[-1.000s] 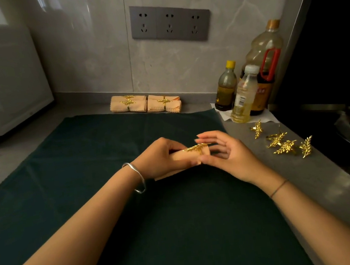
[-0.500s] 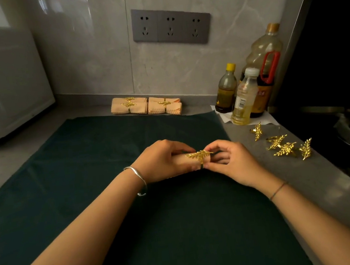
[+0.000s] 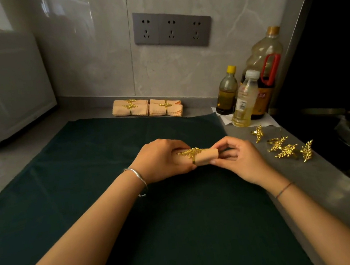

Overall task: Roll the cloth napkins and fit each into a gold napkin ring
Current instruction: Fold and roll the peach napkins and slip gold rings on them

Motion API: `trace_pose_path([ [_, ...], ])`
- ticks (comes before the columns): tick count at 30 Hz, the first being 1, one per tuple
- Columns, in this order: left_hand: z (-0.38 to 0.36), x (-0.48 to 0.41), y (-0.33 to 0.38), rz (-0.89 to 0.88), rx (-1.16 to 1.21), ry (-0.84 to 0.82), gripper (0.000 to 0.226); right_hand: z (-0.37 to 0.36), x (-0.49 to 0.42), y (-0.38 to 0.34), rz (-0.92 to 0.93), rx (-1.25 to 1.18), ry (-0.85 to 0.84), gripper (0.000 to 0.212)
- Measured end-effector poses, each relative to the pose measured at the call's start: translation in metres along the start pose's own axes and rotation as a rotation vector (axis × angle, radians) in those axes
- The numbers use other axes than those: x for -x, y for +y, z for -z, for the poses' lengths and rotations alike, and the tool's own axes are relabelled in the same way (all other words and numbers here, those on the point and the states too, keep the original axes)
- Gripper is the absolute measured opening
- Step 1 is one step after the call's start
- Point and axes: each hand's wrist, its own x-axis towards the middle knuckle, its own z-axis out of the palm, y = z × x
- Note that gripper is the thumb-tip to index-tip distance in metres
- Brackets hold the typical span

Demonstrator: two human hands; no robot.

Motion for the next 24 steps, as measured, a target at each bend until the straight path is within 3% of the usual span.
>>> trace_pose_path([
  [7, 0.0, -0.001, -0.004, 0.009, 0.016, -0.023, 0.054, 0.009, 0.0, 0.003, -0.039, -0.001, -0.023, 0.03],
  [13, -0.01, -0.001, -0.015, 0.032, 0.131, -0.116, 0.063, 0.016, 0.001, 0.016, -0.084, 0.1, -0.142, 0.035],
  [20, -0.009, -0.001, -0.026, 0.02, 0.151, -0.104, 0.046, -0.006, -0.005, 0.007, 0.086, 0.274, -0.142, 0.058],
  [24, -0.011, -0.002, -0.027, 0.023, 0.164, -0.096, 0.044, -0.019, -0.014, 0.001, 0.164, 0.449, -0.152, 0.054],
])
